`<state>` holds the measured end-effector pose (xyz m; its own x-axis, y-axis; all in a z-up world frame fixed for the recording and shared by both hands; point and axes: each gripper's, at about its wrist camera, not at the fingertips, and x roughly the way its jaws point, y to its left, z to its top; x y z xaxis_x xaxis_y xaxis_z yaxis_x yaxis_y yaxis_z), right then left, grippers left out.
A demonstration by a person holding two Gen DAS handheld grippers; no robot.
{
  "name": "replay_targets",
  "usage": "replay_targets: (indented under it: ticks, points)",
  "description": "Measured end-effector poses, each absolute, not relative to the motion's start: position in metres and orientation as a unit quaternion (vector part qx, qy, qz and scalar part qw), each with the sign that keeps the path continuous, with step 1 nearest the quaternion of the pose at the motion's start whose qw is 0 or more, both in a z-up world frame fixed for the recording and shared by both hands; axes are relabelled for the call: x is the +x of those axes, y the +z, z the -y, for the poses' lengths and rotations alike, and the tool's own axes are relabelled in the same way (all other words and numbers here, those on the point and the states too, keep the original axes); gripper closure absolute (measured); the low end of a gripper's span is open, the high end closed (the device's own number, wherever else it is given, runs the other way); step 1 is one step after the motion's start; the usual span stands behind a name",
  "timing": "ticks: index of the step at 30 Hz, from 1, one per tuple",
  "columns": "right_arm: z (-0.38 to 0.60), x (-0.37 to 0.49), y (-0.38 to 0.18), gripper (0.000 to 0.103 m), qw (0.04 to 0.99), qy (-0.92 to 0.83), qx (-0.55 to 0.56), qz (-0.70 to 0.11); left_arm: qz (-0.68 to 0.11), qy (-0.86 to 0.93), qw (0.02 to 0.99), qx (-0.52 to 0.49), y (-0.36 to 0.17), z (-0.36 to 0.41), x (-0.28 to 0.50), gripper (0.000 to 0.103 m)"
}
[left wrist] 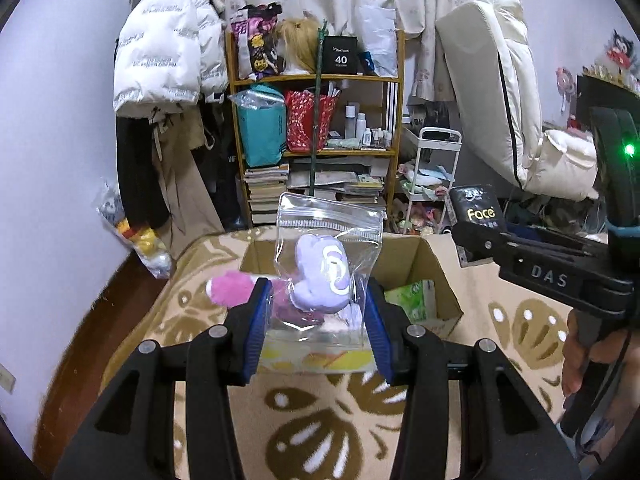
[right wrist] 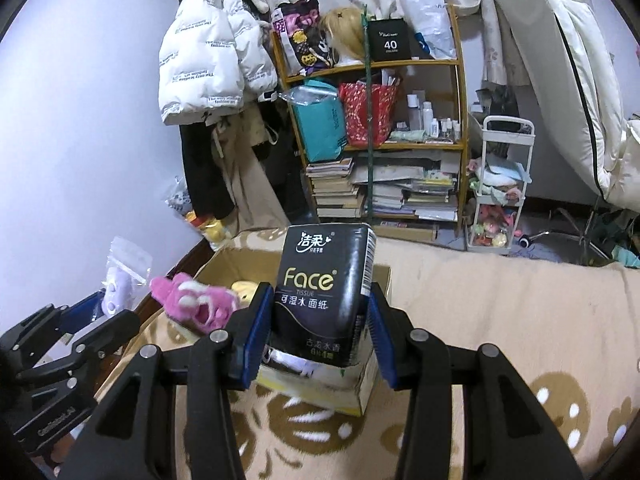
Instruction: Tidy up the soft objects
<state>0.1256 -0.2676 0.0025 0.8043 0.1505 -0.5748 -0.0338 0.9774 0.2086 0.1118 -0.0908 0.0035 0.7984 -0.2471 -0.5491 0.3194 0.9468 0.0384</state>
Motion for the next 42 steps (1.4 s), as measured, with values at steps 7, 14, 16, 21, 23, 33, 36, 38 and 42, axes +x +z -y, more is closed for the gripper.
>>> replay_targets:
  ticks: [7,14,16,21,23,33,36,38,42]
  points:
    - [0.266,0.146,0.009,0.054,0.952,0.060,0.064,-0.292,-0.268,-0.148,0.948,0.080,0.011,0.102,0.133,0.058]
    - [0.268,0.155,0.001,0.054,0.949,0.067,0.070,-0.300,-0.267,-0.150,0.948,0.082,0.008,0.109,0.154,0.058]
    - [0.269,0.158,-0.002,0.054,0.946,0.072,0.076,-0.307,-0.271,-0.149,0.947,0.083,0.005,0.111,0.160,0.058]
    - [0.271,0.165,-0.013,0.054,0.941,0.074,0.078,-0.321,-0.297,-0.162,0.938,0.083,-0.009,0.118,0.180,0.058]
    - [0.272,0.169,-0.020,0.054,0.938,0.077,0.083,-0.328,-0.310,-0.163,0.933,0.080,-0.016,0.121,0.189,0.058]
    - [0.271,0.179,-0.050,0.053,0.918,0.092,0.097,-0.373,-0.317,-0.147,0.935,0.066,-0.021,0.120,0.199,0.047]
    - [0.271,0.179,-0.053,0.053,0.916,0.089,0.099,-0.378,-0.311,-0.140,0.938,0.067,-0.018,0.116,0.194,0.036]
    - [0.271,0.179,-0.052,0.047,0.916,0.092,0.101,-0.378,-0.306,-0.134,0.940,0.068,-0.015,0.113,0.189,0.033]
    - [0.273,0.175,-0.047,0.039,0.919,0.088,0.103,-0.369,-0.304,-0.129,0.941,0.075,-0.009,0.107,0.180,0.030]
